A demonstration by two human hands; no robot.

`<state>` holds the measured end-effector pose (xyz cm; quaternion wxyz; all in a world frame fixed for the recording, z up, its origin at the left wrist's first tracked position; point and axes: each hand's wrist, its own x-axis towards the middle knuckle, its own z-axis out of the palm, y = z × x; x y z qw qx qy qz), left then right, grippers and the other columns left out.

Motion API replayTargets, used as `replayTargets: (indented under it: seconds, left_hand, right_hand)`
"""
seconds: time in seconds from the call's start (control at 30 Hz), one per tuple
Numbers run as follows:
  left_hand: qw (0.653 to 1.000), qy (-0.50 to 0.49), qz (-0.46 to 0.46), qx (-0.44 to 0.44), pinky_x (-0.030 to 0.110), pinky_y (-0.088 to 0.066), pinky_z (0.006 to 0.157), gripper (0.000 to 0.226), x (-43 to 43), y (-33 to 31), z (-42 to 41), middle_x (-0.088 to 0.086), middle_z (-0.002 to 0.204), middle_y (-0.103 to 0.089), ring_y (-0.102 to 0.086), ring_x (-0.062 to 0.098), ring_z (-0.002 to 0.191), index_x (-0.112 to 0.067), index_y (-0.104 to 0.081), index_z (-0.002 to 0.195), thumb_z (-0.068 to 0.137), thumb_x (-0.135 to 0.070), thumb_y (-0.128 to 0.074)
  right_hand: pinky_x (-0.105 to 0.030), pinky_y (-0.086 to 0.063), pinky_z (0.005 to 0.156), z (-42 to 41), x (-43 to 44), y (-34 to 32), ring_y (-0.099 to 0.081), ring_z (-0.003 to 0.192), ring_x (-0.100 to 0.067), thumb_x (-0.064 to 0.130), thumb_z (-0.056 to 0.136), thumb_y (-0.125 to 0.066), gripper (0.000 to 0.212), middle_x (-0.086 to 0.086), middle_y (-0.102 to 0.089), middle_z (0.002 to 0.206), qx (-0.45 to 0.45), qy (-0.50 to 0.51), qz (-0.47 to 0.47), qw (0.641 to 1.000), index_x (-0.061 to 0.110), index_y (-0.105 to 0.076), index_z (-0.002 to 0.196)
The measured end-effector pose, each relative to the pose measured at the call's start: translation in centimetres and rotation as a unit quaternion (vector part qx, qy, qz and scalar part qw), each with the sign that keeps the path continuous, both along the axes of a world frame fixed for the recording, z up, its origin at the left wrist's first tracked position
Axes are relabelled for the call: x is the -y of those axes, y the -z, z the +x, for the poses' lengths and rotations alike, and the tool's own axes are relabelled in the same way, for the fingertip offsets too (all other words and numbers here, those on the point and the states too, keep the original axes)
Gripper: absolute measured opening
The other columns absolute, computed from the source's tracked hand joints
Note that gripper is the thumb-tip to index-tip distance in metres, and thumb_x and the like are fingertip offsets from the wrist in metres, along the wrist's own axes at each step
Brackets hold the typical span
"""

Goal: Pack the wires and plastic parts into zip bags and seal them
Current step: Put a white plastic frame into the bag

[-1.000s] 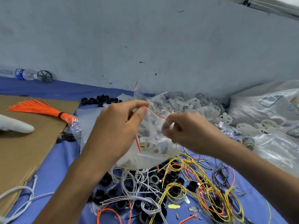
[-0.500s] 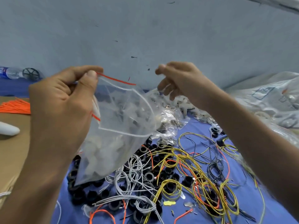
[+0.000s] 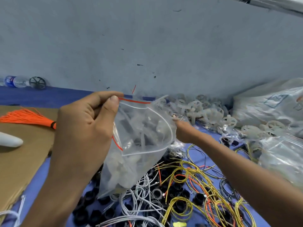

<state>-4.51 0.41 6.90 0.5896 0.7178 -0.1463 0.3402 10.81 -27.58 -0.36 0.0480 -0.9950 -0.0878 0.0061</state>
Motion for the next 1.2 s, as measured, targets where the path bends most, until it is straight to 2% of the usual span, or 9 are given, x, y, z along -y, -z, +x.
replayTargets:
  seconds: [0.17, 0.33, 0.43, 0.57, 0.63, 0.77, 0.9, 1.03, 1.2]
  left_hand:
    - [1.000, 0.009, 0.013, -0.016, 0.014, -0.023, 0.039, 0.016, 0.8, 0.4, -0.2, -0.013, 0.039, -0.040, -0.031, 0.006, 0.037, -0.032, -0.073, 0.094, 0.100, -0.026, -0.060]
    - [0.999, 0.021, 0.013, -0.021, 0.008, -0.024, 0.040, 0.015, 1.2, 0.2, -0.3, -0.015, 0.040, -0.043, -0.036, 0.003, 0.037, -0.024, -0.074, 0.098, 0.100, -0.024, -0.059]
    - [0.999, 0.029, 0.018, -0.026, 0.007, -0.026, 0.041, 0.015, 1.3, 0.3, -0.5, -0.016, 0.042, -0.046, -0.038, 0.002, 0.038, -0.026, -0.074, 0.096, 0.099, -0.024, -0.059]
    - [0.999, 0.033, 0.015, -0.034, 0.013, -0.027, 0.041, 0.016, 1.4, 0.4, -0.4, -0.003, 0.048, -0.050, -0.035, 0.004, 0.040, -0.030, -0.074, 0.091, 0.098, -0.027, -0.060]
    - [0.998, 0.037, 0.012, -0.040, 0.017, -0.026, 0.041, 0.016, 1.4, 0.5, -0.3, 0.003, 0.048, -0.047, -0.031, 0.005, 0.041, -0.031, -0.074, 0.091, 0.098, -0.027, -0.059]
    - [0.999, 0.029, 0.012, -0.045, 0.015, -0.022, 0.039, 0.016, 1.2, 0.5, -0.3, -0.010, 0.042, -0.040, -0.029, 0.007, 0.037, -0.031, -0.073, 0.092, 0.099, -0.028, -0.059]
    - [0.999, 0.030, 0.002, -0.045, 0.016, -0.026, 0.039, 0.017, 0.8, 0.4, -0.2, -0.005, 0.043, -0.047, -0.032, 0.006, 0.038, -0.030, -0.074, 0.092, 0.099, -0.028, -0.059]
    - [0.998, 0.027, 0.018, -0.048, 0.016, -0.023, 0.039, 0.017, 0.9, 0.3, -0.4, -0.007, 0.039, -0.039, -0.031, 0.007, 0.036, -0.031, -0.074, 0.093, 0.099, -0.028, -0.058]
    - [0.998, 0.027, 0.027, -0.052, 0.030, -0.043, 0.049, 0.021, 0.8, 0.2, -0.5, -0.003, 0.052, -0.059, -0.049, 0.013, 0.046, -0.045, -0.069, 0.084, 0.098, -0.033, -0.058]
  right_hand:
    - [-0.033, -0.040, 0.095, -2.2, 1.8, -7.5, -0.056, 0.119, -0.033, 0.012, 0.100, -0.047, 0.031, -0.016, -0.058, 0.136, 0.158, 0.034, 0.092, 0.983, 0.002, -0.061, 0.126]
    - [-0.036, -0.047, 0.100, -8.1, 1.3, -15.9, -0.057, 0.097, -0.010, 0.016, 0.100, -0.054, 0.031, -0.006, -0.063, 0.133, 0.251, -0.014, 0.220, 0.943, 0.011, -0.064, 0.129]
    - [-0.017, -0.051, 0.078, -12.7, 0.4, -20.0, -0.062, 0.078, 0.004, 0.012, 0.100, -0.054, 0.028, 0.002, -0.066, 0.123, 0.269, -0.065, 0.313, 0.908, 0.017, -0.063, 0.127]
    - [-0.028, -0.056, 0.076, -17.3, -0.9, -23.5, -0.065, 0.104, -0.016, 0.008, 0.098, -0.054, 0.019, -0.002, -0.071, 0.118, 0.257, -0.125, 0.483, 0.828, 0.014, -0.069, 0.108]
    - [-0.029, -0.055, 0.076, -18.5, -1.8, -24.3, -0.064, 0.107, -0.022, 0.008, 0.099, -0.051, 0.020, -0.003, -0.071, 0.118, 0.224, -0.157, 0.520, 0.809, 0.011, -0.068, 0.108]
    - [-0.033, -0.053, 0.078, -19.1, -3.7, -24.1, -0.065, 0.112, -0.025, 0.012, 0.093, -0.052, 0.027, -0.005, -0.070, 0.121, 0.154, -0.186, 0.536, 0.809, 0.006, -0.066, 0.114]
    - [-0.029, -0.054, 0.072, -19.1, -5.3, -22.4, -0.066, 0.108, -0.025, 0.017, 0.086, -0.055, 0.035, -0.005, -0.070, 0.122, 0.081, -0.206, 0.531, 0.818, 0.003, -0.066, 0.116]
    - [-0.029, -0.057, 0.073, -19.0, -6.5, -20.3, -0.068, 0.105, -0.021, 0.025, 0.083, -0.058, 0.032, -0.001, -0.073, 0.116, 0.041, -0.201, 0.457, 0.865, 0.013, -0.072, 0.110]
    - [-0.026, -0.058, 0.079, -18.7, -7.5, -18.6, -0.069, 0.102, -0.015, 0.023, 0.087, -0.062, 0.028, 0.006, -0.073, 0.116, 0.014, -0.200, 0.444, 0.873, 0.016, -0.072, 0.113]
